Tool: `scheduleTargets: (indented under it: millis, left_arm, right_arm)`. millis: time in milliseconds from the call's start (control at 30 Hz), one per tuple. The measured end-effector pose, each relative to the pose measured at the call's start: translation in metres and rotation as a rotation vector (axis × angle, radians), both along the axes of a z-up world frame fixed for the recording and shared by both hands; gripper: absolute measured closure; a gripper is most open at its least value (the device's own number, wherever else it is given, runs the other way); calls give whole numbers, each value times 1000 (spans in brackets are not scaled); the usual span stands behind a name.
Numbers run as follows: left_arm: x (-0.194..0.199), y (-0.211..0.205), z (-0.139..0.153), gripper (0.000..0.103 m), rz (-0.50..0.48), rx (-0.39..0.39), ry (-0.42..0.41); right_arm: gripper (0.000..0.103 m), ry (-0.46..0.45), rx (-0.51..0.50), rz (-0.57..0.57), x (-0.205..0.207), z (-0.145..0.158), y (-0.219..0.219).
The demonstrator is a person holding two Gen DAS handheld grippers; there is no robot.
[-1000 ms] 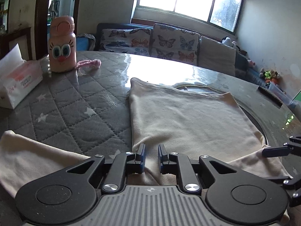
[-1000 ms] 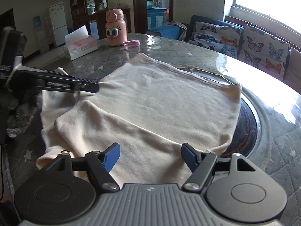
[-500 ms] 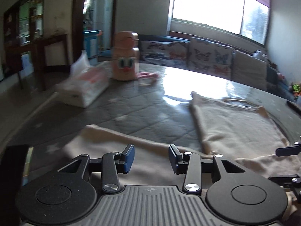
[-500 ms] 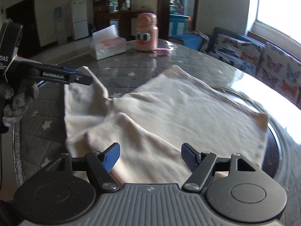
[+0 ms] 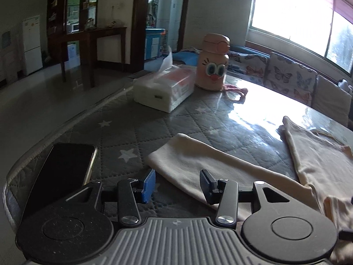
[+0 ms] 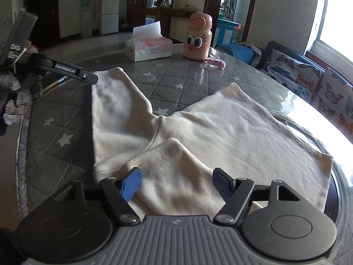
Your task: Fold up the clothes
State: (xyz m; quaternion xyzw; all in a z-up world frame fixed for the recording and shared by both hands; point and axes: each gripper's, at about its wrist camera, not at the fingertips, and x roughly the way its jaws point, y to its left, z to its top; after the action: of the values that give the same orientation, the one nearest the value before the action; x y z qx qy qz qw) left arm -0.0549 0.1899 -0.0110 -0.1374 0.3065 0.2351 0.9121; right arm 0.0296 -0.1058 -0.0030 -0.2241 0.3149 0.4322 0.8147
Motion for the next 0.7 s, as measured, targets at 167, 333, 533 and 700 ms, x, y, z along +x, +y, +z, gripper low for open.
scheduleTargets:
  millis: [167, 333, 533, 700]
  left_arm:
    - [7, 10, -6, 61, 42, -23, 16]
    - [12, 20, -8, 77, 71, -37, 1]
    - [16, 20, 1, 98, 78, -46, -26]
    - [17, -20, 42, 99, -36, -17, -136]
  right_arm:
    - [29, 0, 16, -10, -2, 6, -7]
    - [29, 0, 33, -26, -4, 12, -16]
    - [29, 2, 56, -77, -6, 20, -36]
    - [29, 10, 90, -141, -4, 26, -60]
